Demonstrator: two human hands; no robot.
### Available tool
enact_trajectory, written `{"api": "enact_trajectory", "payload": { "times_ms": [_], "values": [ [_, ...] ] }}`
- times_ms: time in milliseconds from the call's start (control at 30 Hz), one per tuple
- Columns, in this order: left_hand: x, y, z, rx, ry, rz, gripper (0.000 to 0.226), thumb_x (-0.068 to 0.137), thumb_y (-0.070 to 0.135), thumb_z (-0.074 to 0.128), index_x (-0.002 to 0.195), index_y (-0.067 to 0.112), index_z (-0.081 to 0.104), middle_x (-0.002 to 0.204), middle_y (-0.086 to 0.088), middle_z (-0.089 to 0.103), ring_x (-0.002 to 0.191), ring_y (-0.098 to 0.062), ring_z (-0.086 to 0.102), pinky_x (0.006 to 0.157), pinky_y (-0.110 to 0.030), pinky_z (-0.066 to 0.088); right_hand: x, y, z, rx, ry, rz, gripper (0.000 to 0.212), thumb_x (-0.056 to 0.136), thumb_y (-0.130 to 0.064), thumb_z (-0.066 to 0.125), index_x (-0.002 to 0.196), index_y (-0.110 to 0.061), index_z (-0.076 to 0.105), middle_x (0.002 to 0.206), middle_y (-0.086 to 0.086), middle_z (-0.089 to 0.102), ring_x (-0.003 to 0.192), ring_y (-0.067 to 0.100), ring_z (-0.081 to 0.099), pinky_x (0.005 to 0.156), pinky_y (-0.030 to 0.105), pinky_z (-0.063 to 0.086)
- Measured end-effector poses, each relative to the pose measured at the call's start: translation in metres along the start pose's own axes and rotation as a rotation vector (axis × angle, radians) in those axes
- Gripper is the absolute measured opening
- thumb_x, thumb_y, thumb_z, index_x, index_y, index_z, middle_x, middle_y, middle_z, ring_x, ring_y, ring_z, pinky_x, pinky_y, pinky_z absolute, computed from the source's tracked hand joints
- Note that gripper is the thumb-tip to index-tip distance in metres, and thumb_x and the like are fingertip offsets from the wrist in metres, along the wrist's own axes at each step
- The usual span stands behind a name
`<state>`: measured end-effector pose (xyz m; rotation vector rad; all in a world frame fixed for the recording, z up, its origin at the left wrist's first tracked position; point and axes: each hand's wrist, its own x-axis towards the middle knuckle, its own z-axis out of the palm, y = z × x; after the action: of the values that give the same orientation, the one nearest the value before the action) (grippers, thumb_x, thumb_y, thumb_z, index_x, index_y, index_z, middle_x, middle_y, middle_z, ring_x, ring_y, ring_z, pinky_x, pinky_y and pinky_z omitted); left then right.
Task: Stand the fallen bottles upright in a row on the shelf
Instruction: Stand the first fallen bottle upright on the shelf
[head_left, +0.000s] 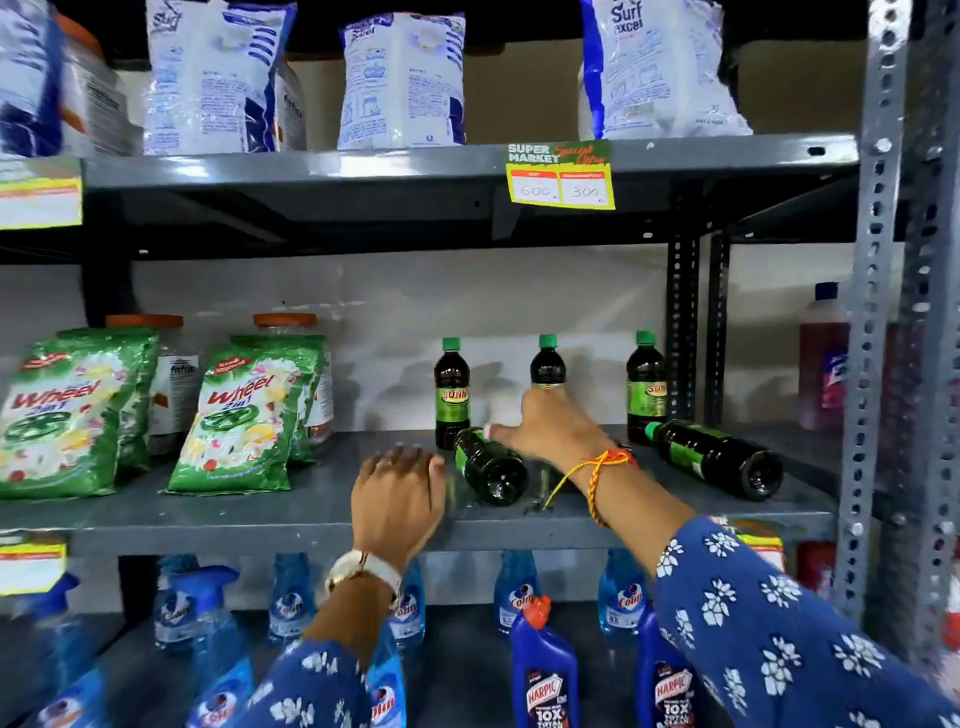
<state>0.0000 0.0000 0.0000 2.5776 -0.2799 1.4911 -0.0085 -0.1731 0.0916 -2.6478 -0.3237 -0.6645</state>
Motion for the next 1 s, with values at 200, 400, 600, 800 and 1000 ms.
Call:
{"api": "enact_trajectory", "payload": {
  "times_ms": [200,400,600,800,1000],
  "values": [
    [-0.039,-0.015,0.029,0.042,0.004,-0.022,0.039,0.088,0.024,0.033,0.068,0.016,0.066,0.065,-0.002,0.068,0.054,-0.022,0.061,0.053,-0.029,0.046,0.014,-0.023,0.048,-0.273,-0.043,0.003,0.058,0.08,-0.056,0.056,0.11,-0.007,0.059,0.117,0.014,0.062,0.115,0.033,0.05,0.087,0.038,0.044],
    [-0.038,-0.019,0.046,0.024,0.131,-0.052,0.036,0.084,0.023,0.038,0.071,0.014,0.071,0.075,-0.002,0.073,0.065,-0.023,0.066,0.058,-0.031,0.04,0.04,-0.031,0.095,-0.582,-0.075,0.126,0.055,0.077,-0.056,0.058,0.115,-0.015,0.059,0.114,0.004,0.062,0.115,0.028,0.043,0.081,0.037,0.038],
    [-0.039,-0.022,0.055,0.016,0.189,-0.042,0.034,0.083,0.023,0.041,0.07,0.014,0.071,0.076,-0.002,0.073,0.065,-0.024,0.065,0.061,-0.035,0.034,0.038,-0.014,0.099,-0.358,0.118,0.14,0.045,0.07,-0.049,0.067,0.102,-0.017,0.063,0.105,0.007,0.068,0.111,0.027,0.051,0.085,0.036,0.039],
    [-0.039,-0.024,0.057,-0.002,0.235,-0.02,0.033,0.083,0.022,0.041,0.072,0.012,0.071,0.074,-0.003,0.073,0.063,-0.024,0.064,0.061,-0.035,0.032,0.037,-0.007,0.108,0.345,0.311,0.155,0.061,0.07,-0.055,0.067,0.109,-0.012,0.051,0.099,0.015,0.07,0.098,0.035,0.062,0.074,0.038,0.046],
    [-0.039,-0.025,0.058,0.019,0.232,-0.028,0.032,0.084,0.022,0.041,0.071,0.014,0.069,0.072,-0.002,0.071,0.061,-0.023,0.061,0.06,-0.035,0.03,0.032,-0.002,0.115,0.591,0.207,0.128,0.052,0.073,-0.04,0.071,0.112,-0.015,0.046,0.097,0.002,0.063,0.105,0.027,0.059,0.075,0.028,0.039]
  ]
}}
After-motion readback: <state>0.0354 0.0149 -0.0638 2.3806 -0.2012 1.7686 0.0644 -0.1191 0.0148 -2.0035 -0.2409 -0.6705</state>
